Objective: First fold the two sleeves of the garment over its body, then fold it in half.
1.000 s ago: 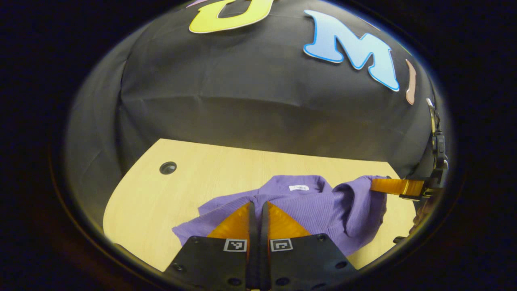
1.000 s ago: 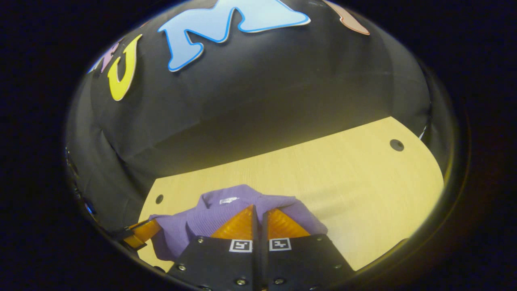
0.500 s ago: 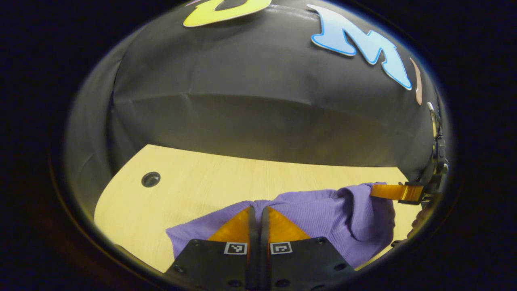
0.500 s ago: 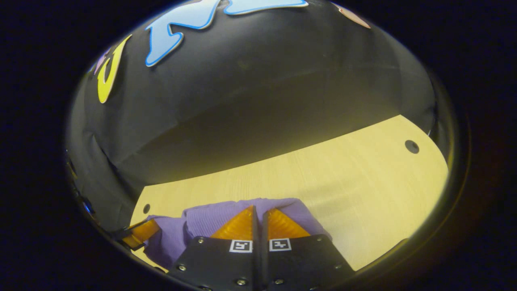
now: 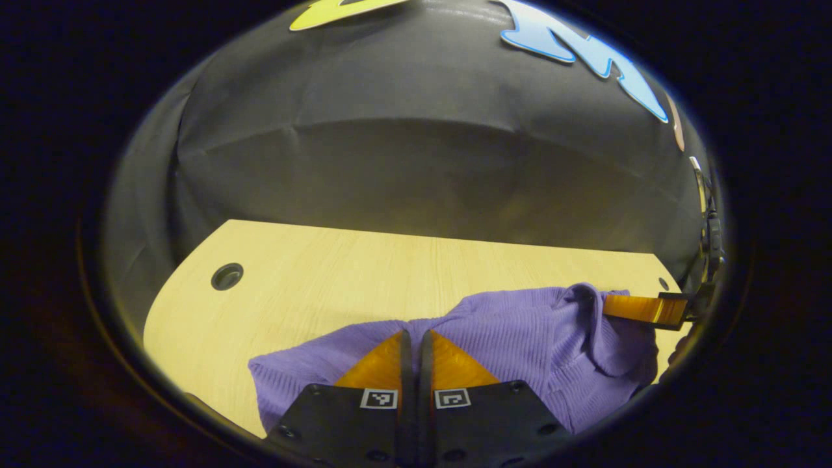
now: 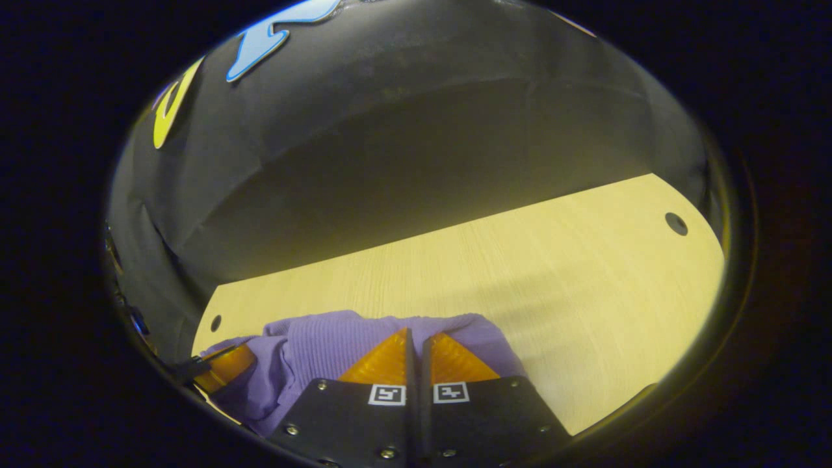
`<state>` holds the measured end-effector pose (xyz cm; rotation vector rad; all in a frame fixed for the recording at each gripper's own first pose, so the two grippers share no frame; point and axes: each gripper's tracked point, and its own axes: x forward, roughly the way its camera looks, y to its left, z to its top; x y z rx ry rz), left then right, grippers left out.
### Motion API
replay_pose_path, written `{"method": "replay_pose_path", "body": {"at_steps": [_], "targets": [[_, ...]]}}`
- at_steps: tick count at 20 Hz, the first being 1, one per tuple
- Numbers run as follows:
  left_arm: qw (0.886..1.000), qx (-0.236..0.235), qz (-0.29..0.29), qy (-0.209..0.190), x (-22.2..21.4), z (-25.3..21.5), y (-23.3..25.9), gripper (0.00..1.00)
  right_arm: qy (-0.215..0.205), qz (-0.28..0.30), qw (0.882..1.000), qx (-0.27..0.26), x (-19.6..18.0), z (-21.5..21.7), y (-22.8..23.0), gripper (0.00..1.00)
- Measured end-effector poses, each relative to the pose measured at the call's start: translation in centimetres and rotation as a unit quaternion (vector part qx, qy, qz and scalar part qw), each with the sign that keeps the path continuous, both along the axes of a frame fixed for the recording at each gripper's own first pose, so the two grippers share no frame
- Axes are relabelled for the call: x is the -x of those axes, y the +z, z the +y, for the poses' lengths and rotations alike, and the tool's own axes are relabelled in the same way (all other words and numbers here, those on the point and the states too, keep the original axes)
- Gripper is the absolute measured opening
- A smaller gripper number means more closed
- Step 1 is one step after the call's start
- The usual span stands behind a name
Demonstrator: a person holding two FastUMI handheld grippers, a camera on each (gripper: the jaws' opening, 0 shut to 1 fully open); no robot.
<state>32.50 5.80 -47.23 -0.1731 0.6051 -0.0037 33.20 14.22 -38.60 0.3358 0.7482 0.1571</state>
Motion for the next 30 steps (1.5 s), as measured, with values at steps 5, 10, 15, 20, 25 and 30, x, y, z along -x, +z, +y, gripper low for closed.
{"method": "replay_pose_path", "body": {"at_steps": [5,10,15,20,25,30], "targets": [[1.0,-0.006,0.008,0.006,0.0,-0.2,-0.6,0.07,0.005,0.004,1.0,0.005,0.2,0.2,-0.5,0.03],[0.999,-0.022,0.023,0.005,0.2,-0.2,-1.3,0.12,0.004,0.017,1.0,-0.009,0.6,0.2,-0.6,0.06],[0.999,-0.031,0.032,0.002,0.8,-0.2,-0.8,0.49,0.016,0.01,0.999,-0.048,0.8,1.4,1.3,0.67],[1.0,-0.017,0.001,0.001,2.6,-0.3,4.7,0.82,0.032,-0.046,0.998,-0.002,2.0,0.1,6.9,0.88],[0.999,-0.019,-0.037,0.004,6.7,-0.3,13.2,0.81,0.028,-0.091,0.995,-0.005,4.6,-1.0,14.7,0.88],[0.996,-0.021,-0.091,0.005,11.8,-0.6,21.4,0.82,0.016,-0.139,0.99,-0.007,8.8,-3.0,22.3,0.88]]}}
